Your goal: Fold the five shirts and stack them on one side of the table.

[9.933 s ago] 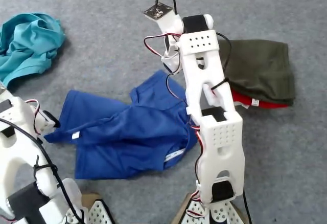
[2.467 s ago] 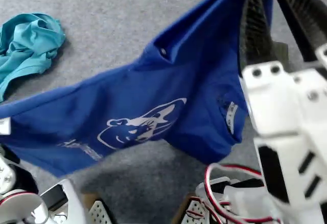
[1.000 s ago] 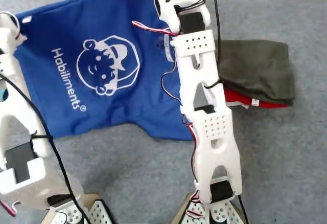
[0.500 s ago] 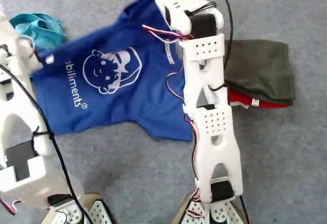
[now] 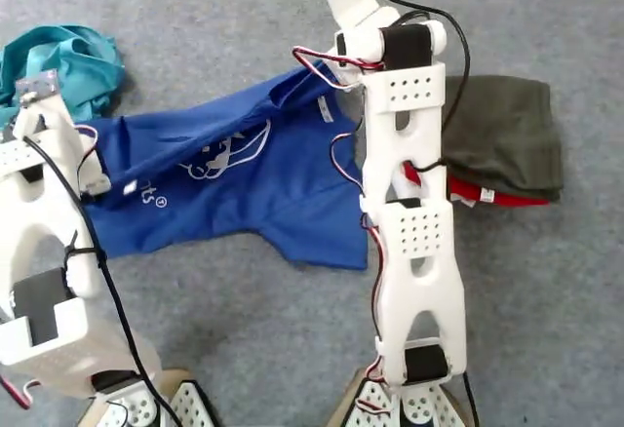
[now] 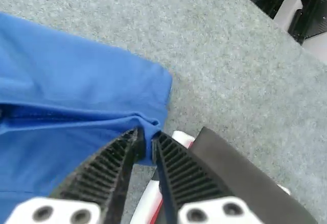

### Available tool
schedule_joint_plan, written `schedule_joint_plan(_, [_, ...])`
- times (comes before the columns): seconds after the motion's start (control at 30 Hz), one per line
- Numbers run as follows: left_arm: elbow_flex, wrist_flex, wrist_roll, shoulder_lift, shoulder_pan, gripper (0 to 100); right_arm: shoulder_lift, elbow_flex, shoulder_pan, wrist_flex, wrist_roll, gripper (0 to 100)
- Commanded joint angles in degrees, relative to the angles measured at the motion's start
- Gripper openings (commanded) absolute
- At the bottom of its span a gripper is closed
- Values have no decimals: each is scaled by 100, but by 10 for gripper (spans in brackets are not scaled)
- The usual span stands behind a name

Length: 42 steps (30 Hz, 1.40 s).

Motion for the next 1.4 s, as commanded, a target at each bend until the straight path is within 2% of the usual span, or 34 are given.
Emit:
schedule_joint_plan(0.0, [189, 44, -176, -149, 4, 28, -743, 708, 35, 53, 26, 13])
schedule_joint_plan(0.17, [690, 0, -589, -756, 4, 28, -1877, 2923, -79, 18, 62, 13])
schedule_joint_plan(0.37, [1051, -9, -651, -1538, -242, 28, -2826, 4971, 26, -457, 26, 13])
schedule_joint_plan(0.6, [1657, -308, -659, -1547, -233, 28, -3767, 7099, 343, -1301, 62, 13])
schedule_joint_plan(0.9, [1947, -800, -1284, -1538, -532, 28, -5385, 10158, 369, -2629, 185, 13])
schedule_joint_plan(1.37, [2105, -695, -1538, -1538, -549, 28, -6870, 12409, 624, -3068, 343, 13])
